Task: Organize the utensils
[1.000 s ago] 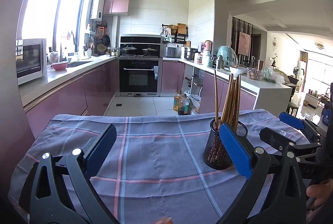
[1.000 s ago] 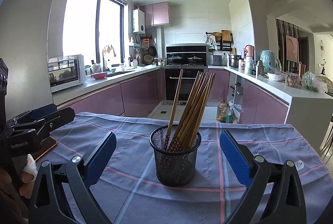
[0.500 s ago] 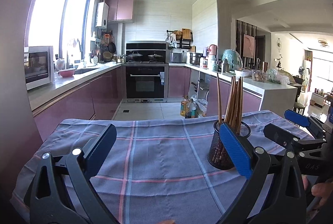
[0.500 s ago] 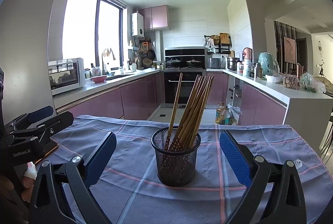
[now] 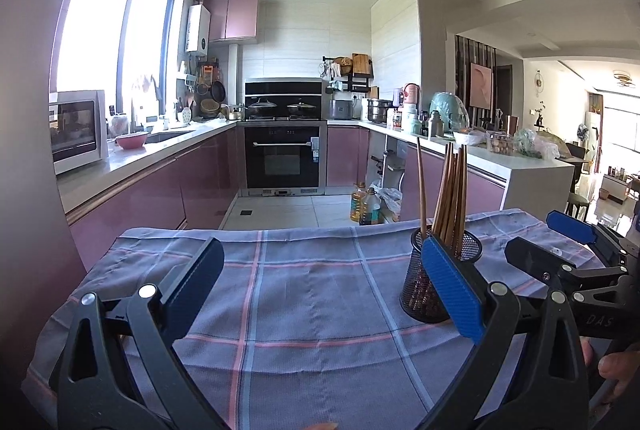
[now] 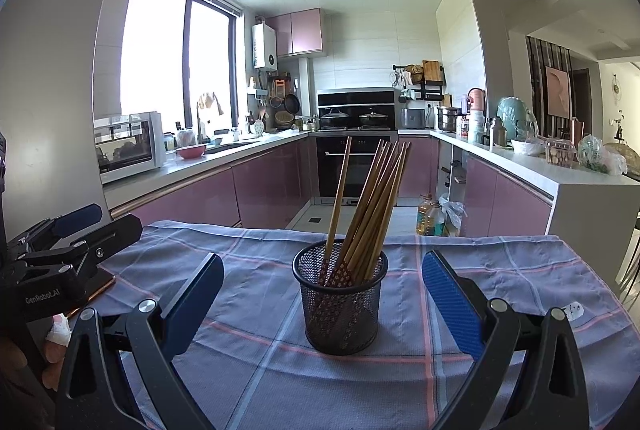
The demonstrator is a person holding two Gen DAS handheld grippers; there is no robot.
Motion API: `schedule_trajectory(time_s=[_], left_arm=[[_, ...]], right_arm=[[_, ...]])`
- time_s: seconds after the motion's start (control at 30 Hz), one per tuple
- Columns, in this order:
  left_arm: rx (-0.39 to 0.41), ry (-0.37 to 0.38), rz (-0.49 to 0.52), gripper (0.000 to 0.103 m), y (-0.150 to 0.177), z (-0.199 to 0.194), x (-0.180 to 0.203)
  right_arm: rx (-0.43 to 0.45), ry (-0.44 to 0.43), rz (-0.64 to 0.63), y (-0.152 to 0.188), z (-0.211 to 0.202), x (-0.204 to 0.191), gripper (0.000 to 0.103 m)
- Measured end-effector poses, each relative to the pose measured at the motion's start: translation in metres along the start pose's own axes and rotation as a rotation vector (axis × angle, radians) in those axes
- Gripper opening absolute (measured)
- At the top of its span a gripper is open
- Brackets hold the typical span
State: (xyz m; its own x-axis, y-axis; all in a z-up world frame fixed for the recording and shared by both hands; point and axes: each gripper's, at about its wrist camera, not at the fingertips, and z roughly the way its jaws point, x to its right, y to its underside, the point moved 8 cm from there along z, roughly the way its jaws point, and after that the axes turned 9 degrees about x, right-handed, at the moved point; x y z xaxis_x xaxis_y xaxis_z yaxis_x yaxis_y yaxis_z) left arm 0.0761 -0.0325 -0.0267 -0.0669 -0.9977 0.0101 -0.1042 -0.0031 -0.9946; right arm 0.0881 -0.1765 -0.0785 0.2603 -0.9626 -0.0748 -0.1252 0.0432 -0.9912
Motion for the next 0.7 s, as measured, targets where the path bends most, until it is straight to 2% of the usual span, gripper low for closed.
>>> schedule_trajectory(time_s=[0.7], left_arm=[[-0.009, -0.006, 0.001, 0.097, 0.0030, -0.0018, -0.0009]], right_arm=[[-0.004, -0.004, 0.002, 0.0000, -0.0002, -0.0018, 0.096]])
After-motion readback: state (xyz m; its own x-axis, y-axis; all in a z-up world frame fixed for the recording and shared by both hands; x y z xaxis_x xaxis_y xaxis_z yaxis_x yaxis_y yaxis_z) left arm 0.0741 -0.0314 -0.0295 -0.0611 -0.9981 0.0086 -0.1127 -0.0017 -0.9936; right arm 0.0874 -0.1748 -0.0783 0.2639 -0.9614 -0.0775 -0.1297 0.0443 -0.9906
